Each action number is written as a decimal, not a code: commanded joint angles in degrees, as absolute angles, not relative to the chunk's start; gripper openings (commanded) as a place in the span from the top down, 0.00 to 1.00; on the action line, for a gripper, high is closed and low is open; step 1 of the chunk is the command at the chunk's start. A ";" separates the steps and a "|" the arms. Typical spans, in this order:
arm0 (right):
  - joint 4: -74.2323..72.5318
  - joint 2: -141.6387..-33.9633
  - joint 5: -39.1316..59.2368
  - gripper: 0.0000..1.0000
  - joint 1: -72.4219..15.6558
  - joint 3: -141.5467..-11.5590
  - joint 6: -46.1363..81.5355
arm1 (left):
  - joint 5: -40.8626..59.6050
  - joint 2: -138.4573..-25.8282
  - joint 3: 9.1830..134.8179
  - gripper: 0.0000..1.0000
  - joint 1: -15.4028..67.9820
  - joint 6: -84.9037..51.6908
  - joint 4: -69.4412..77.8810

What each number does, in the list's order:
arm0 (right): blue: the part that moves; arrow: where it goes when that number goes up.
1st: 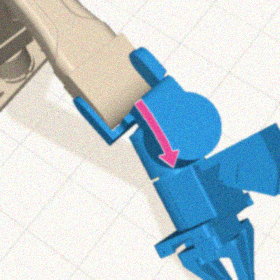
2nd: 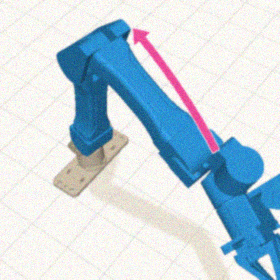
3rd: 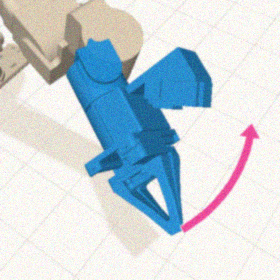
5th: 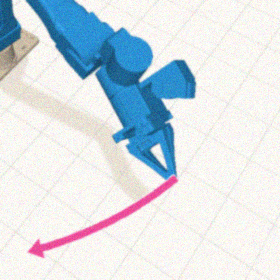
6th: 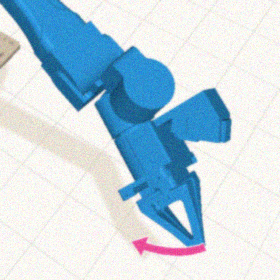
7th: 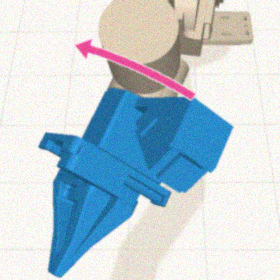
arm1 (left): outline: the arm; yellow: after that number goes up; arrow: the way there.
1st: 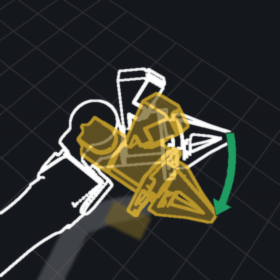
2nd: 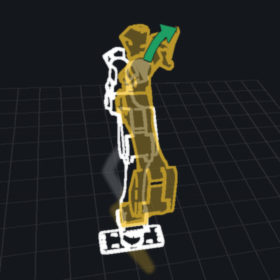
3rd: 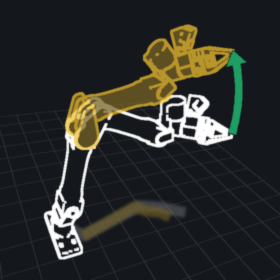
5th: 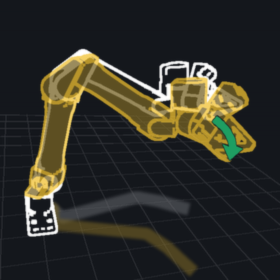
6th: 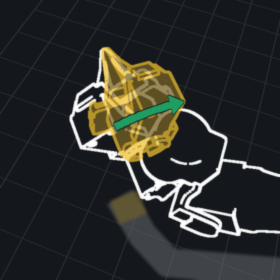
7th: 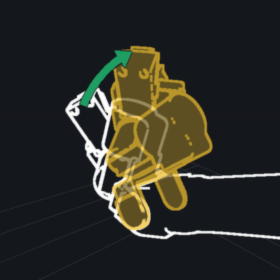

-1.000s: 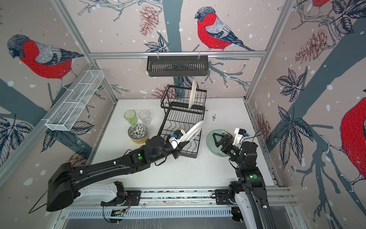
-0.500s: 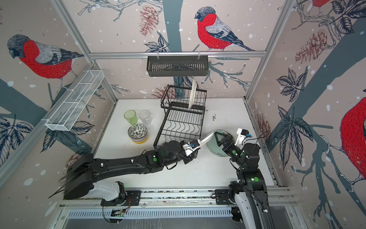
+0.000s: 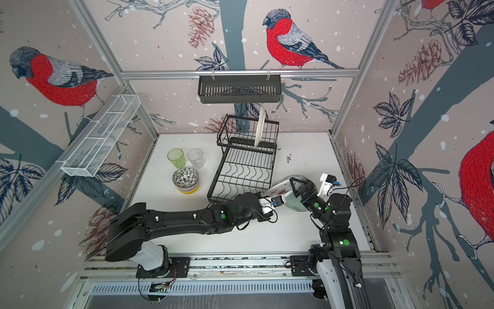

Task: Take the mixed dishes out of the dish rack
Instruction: 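Carry the plate toward the right gripper while the right gripper reaches up, then close the right gripper on the plate edge held by the left gripper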

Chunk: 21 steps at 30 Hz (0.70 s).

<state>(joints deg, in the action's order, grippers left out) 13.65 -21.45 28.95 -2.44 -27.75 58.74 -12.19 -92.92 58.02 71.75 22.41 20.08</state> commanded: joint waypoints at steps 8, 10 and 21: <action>14.71 -22.40 32.31 0.01 -1.02 -26.54 60.18 | -21.55 -96.89 58.55 1.00 74.30 32.07 35.23; 15.30 -22.99 32.62 0.04 -0.72 -26.71 59.65 | -22.25 -97.70 58.38 1.00 74.53 33.12 36.02; 16.85 -23.82 33.40 0.35 -0.18 -26.80 58.97 | -26.55 -99.62 57.91 1.00 76.26 37.07 39.81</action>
